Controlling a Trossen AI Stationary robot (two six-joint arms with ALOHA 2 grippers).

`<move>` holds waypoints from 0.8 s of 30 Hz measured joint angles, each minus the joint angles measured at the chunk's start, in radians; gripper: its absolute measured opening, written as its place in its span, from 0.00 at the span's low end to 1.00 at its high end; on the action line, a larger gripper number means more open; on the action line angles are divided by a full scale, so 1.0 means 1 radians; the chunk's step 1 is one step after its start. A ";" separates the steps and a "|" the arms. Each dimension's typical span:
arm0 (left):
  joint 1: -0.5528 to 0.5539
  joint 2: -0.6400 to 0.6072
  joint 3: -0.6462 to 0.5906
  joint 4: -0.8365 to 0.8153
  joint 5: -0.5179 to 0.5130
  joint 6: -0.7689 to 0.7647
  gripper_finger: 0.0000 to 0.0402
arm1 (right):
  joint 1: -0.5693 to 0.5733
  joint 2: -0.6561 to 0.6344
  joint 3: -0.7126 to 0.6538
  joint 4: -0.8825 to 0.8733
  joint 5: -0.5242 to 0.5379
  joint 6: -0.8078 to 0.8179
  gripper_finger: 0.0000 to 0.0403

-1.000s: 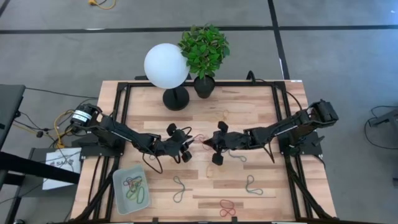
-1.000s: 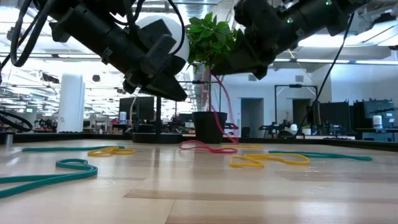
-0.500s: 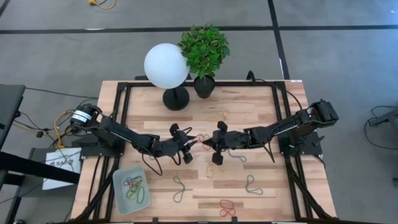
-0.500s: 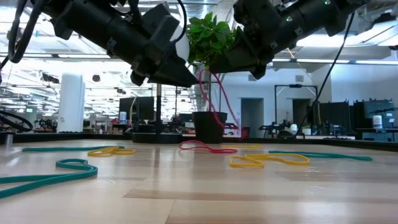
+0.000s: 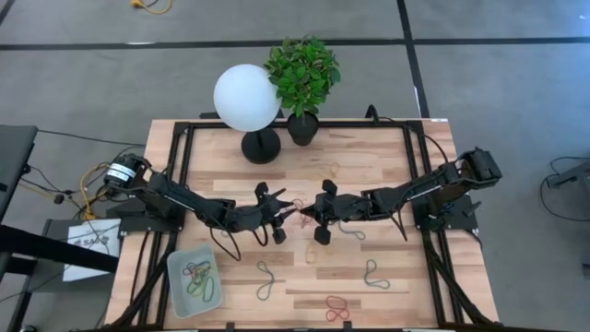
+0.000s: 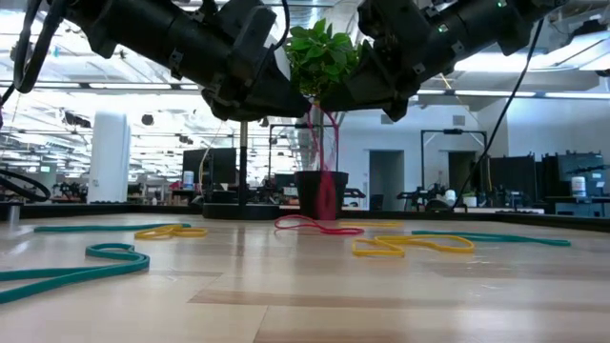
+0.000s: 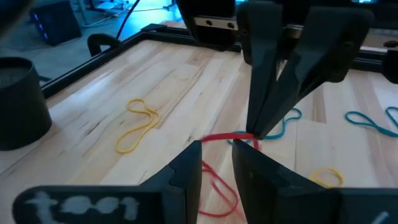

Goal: Pick and place items into bin
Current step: Put the red rubber band into the gray bin

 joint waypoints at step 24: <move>-0.003 0.000 0.000 -0.037 0.048 0.093 0.20 | 0.000 -0.001 0.000 -0.004 -0.019 0.054 0.00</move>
